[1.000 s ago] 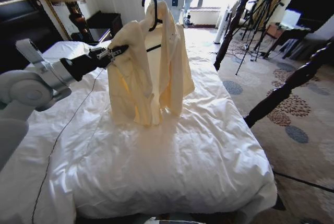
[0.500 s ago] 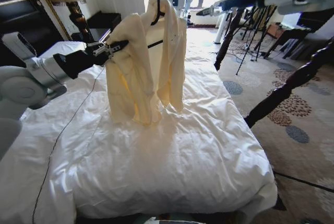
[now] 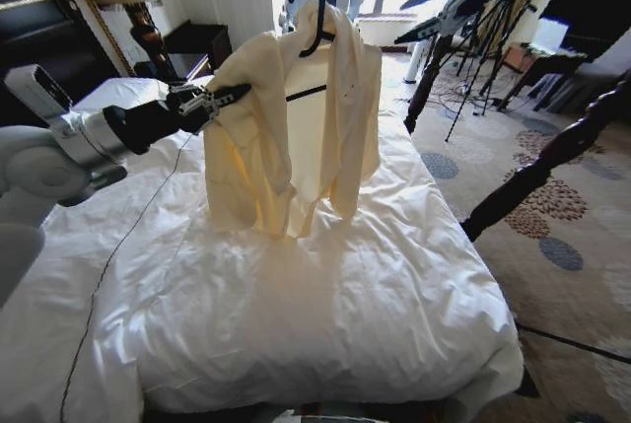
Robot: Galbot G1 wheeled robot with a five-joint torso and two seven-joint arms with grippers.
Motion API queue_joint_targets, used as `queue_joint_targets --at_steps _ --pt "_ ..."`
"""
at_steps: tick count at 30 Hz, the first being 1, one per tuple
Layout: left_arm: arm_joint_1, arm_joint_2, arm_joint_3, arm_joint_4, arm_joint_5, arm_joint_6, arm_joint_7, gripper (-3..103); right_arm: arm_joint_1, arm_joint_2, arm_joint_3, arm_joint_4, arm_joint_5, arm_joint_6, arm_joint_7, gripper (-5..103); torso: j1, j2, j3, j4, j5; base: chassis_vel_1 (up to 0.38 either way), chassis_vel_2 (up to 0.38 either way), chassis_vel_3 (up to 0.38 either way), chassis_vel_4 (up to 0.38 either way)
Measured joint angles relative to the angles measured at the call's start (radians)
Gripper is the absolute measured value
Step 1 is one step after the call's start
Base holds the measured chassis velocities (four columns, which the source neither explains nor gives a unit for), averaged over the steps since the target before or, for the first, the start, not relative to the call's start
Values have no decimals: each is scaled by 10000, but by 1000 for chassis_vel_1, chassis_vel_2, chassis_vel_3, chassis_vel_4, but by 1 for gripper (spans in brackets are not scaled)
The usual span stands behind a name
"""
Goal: Pick up the clothes from the bed and hang them on the clothes hanger.
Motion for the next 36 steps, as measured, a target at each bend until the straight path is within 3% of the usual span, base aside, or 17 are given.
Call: queue_joint_targets --at_steps 6,11,13,17,18,21,22,25,27,33,34,36 --pt "-24 38 -33 -91 -24 12 -6 3 -507 209 8 412 103 50 437 102 3 -1 1 -2 4 0 0 0 0" --pt "-39 67 -33 -146 -46 19 -9 3 -878 492 66 615 625 294 1308 88 1 0 1 1 1 0 0 0 0" --pt "-39 75 -32 -147 -47 19 -8 3 -920 552 75 636 766 302 1473 88 2 -1 1 1 0 0 0 0 0" --pt "-38 94 -28 -138 -48 19 29 3 -995 734 104 582 919 314 1629 66 2 -1 1 -1 2 0 0 0 0" --pt "-38 94 -28 -138 -48 19 29 3 -995 734 104 582 919 314 1629 66 2 -1 1 -1 2 0 0 0 0" --pt "-37 67 14 -115 -47 19 26 3 -1059 715 112 687 1021 310 1696 50 2 0 1 0 1 0 0 0 0" --pt "-37 67 14 -115 -47 19 26 3 -1059 715 112 687 1021 310 1696 50 2 0 1 0 1 0 0 0 0" --pt "-38 24 53 -106 -45 19 0 3 -1148 589 133 892 1148 291 1810 33 2 -1 1 -1 2 0 0 0 0" --pt "-38 21 59 -101 -42 20 0 3 -1172 539 133 973 1206 282 1882 33 2 -1 1 -2 2 0 0 0 0" --pt "-70 3 60 -116 17 108 -215 2 -1342 225 182 1573 2024 181 2624 7 2 -1 1 -1 2 0 0 0 0" --pt "-70 3 60 -116 17 108 -215 2 -1342 225 182 1573 2024 181 2624 7 2 -1 1 -1 2 0 0 0 0" --pt "-71 -6 69 -140 36 75 -361 12 -1426 122 224 1738 2306 122 2744 2 1 0 1 -1 3 0 0 0 0"
